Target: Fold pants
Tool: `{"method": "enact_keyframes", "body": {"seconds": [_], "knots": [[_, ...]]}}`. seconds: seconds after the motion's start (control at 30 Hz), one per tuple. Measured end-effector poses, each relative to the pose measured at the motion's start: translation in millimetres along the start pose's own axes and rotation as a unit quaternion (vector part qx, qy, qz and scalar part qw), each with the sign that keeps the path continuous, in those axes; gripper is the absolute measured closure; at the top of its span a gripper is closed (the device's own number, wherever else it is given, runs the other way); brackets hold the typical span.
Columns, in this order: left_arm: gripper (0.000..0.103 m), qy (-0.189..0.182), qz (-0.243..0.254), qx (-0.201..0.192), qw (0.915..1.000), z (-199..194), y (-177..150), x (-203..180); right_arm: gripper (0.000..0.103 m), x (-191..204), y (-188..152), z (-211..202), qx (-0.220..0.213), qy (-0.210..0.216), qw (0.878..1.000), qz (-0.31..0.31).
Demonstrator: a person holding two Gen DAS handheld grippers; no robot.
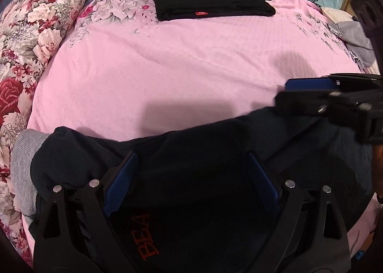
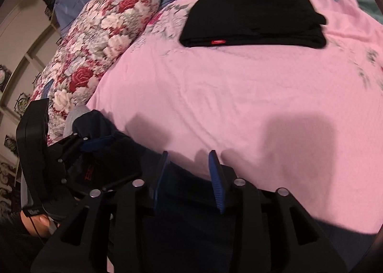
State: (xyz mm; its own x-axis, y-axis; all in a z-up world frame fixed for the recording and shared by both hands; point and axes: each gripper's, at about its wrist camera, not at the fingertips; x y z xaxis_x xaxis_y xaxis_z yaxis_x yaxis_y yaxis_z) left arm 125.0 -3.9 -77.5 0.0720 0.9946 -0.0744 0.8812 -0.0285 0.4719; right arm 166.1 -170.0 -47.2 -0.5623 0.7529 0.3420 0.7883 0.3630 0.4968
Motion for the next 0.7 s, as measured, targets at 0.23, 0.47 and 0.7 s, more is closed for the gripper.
{"method": "enact_keyframes", "body": {"seconds": [0.23, 0.47, 0.7], "knots": [[0.011, -0.015, 0.002, -0.002, 0.9999, -6.9, 0.3, 4.8, 0.089, 16.4, -8.0, 22.5, 0.039, 0.032, 0.998, -0.04], [0.011, 0.007, -0.032, -0.024, 0.9992, -28.9, 5.5, 33.7, 0.098, 27.9, 11.7, -16.9, -0.061, -0.061, 0.993, -0.082], [0.011, 0.021, -0.023, -0.001, 0.9995, -15.4, -5.1, 36.0, 0.093, 18.7, 7.7, 35.9, -0.029, -0.133, 0.984, -0.117]]}}
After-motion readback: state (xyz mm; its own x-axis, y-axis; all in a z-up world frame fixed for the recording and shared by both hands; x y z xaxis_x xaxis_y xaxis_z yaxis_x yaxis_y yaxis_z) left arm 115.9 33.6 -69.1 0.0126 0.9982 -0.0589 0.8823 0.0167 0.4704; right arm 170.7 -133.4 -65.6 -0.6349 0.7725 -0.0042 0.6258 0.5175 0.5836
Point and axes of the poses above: each gripper's, at about its wrist camera, not at the fingertips, and z roughly the way its jaws point, x to its left, y to its top, and after that the axes turned 6 degrees about -z, right-handed
